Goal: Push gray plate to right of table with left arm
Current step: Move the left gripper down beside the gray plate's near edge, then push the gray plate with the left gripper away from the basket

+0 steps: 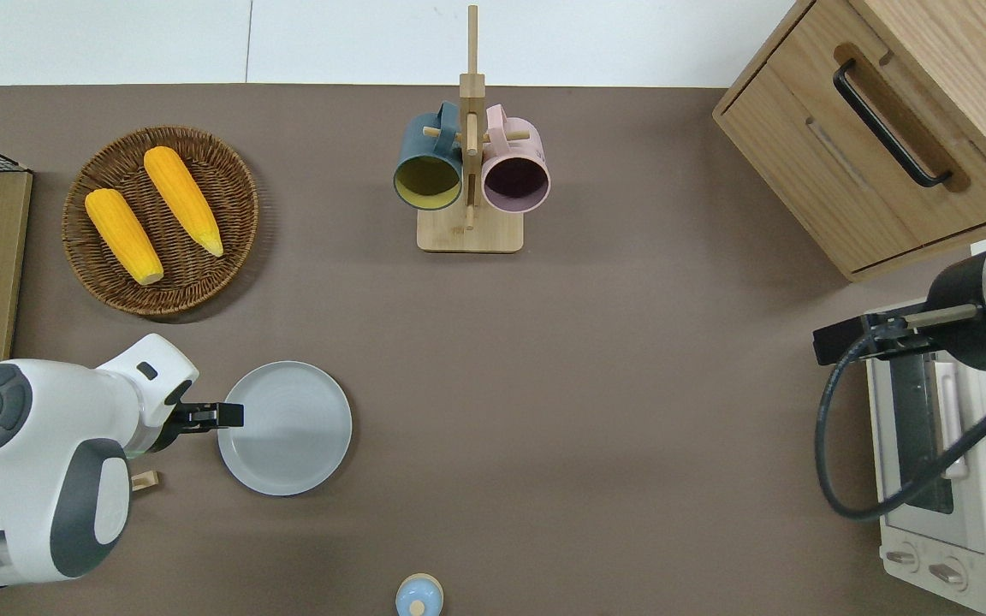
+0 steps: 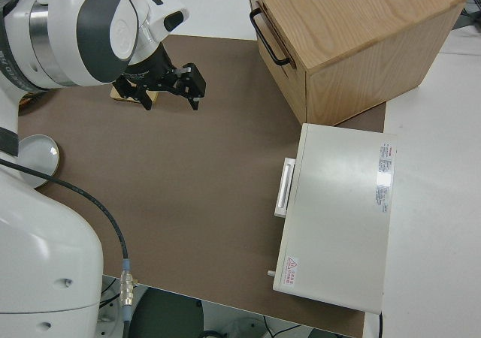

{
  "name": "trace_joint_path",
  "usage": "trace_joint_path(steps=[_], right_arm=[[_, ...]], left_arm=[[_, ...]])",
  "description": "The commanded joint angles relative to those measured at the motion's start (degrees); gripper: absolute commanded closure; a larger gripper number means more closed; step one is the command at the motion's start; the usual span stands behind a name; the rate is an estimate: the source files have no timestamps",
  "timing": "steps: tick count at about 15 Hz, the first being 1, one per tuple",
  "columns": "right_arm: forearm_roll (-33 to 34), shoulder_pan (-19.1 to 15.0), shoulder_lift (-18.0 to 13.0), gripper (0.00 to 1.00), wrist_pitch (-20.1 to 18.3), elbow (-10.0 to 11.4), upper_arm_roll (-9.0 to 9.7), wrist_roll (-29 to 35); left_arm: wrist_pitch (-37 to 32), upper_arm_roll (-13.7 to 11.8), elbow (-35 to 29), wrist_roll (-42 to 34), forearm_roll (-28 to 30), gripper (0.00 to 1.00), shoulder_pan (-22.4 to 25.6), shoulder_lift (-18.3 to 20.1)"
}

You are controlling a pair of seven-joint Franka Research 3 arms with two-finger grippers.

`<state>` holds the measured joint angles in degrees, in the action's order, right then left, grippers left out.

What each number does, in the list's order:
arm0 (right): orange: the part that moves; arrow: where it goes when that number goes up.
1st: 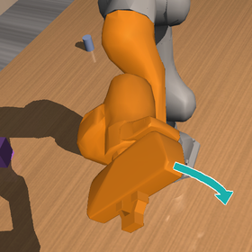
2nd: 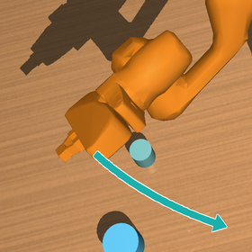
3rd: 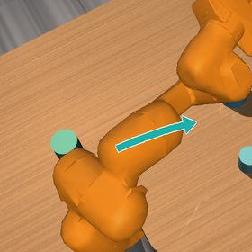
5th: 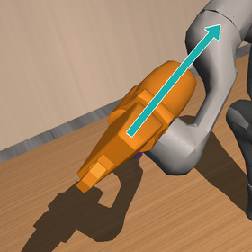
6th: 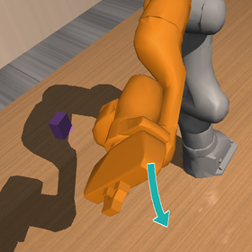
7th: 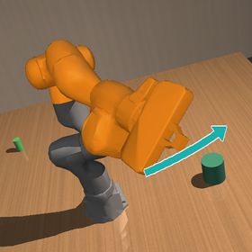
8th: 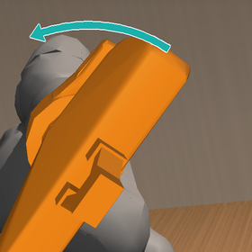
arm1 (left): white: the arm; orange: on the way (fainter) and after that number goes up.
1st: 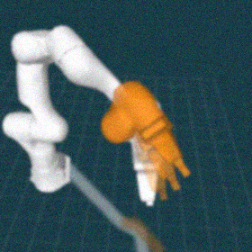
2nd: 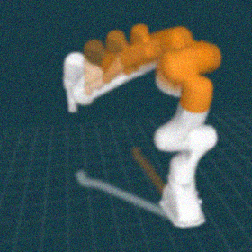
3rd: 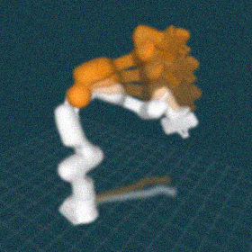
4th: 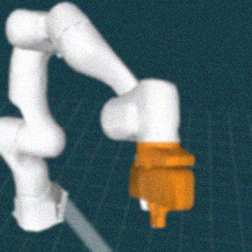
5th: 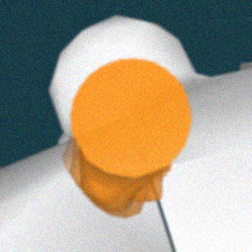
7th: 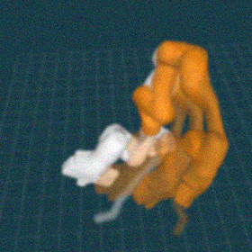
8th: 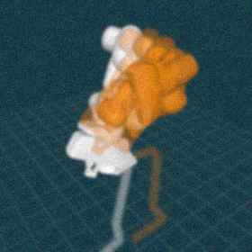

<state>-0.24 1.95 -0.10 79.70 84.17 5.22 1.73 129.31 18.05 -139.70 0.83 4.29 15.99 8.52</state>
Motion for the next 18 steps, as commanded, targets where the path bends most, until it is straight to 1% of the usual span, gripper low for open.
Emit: trace_joint_path(steps=[1,6,9,10,12,13,14,15,16,18], right_arm=[[-0.46,-0.64,-0.43,0.017,-0.69,-0.05,0.32,-0.15],[-0.46,-0.64,-0.43,0.017,-0.69,0.03,0.32,-0.15],[-0.46,-0.64,-0.43,0.017,-0.69,0.03,0.23,-0.15],[-0.46,-0.64,-0.43,0.017,-0.69,0.03,0.32,-0.15],[-0.46,-0.64,-0.43,0.017,-0.69,0.03,0.32,-0.15],[-0.46,-0.64,-0.43,0.017,-0.69,-0.05,0.32,-0.06],[-0.46,-0.64,-0.43,0.017,-0.69,0.03,0.32,-0.15],[-0.46,-0.64,-0.43,0.017,-0.69,0.03,0.32,-0.06],[-0.46,-0.64,-0.43,0.017,-0.69,0.03,0.32,-0.15],[-0.46,-0.64,-0.43,0.017,-0.69,0.03,0.32,-0.06]], left_arm=[[6.56,-0.56,-6.63,-2.49,2.22,0.0,-0.78,2.56],[11.13,-0.56,-9.8,-4.0,3.88,0.01,-0.79,2.38],[12.63,-0.39,-10.25,-4.08,3.98,0.01,-0.87,1.59],[13.16,-0.39,-10.42,-4.08,3.98,0.02,-0.87,1.24],[14.04,-0.12,-10.42,-4.0,4.06,0.09,-1.75,0.63],[14.21,-0.21,-10.6,-4.0,4.06,0.16,-1.93,0.45],[14.3,-0.21,-10.51,-4.0,4.06,0.29,-1.93,0.1],[14.57,-0.21,-10.51,-3.74,4.15,0.46,-1.93,0.01],[14.48,-0.21,-10.51,-3.56,4.24,0.59,-2.02,0.1],[15.18,-0.21,-10.51,-3.56,4.24,0.76,-1.93,-0.25]])
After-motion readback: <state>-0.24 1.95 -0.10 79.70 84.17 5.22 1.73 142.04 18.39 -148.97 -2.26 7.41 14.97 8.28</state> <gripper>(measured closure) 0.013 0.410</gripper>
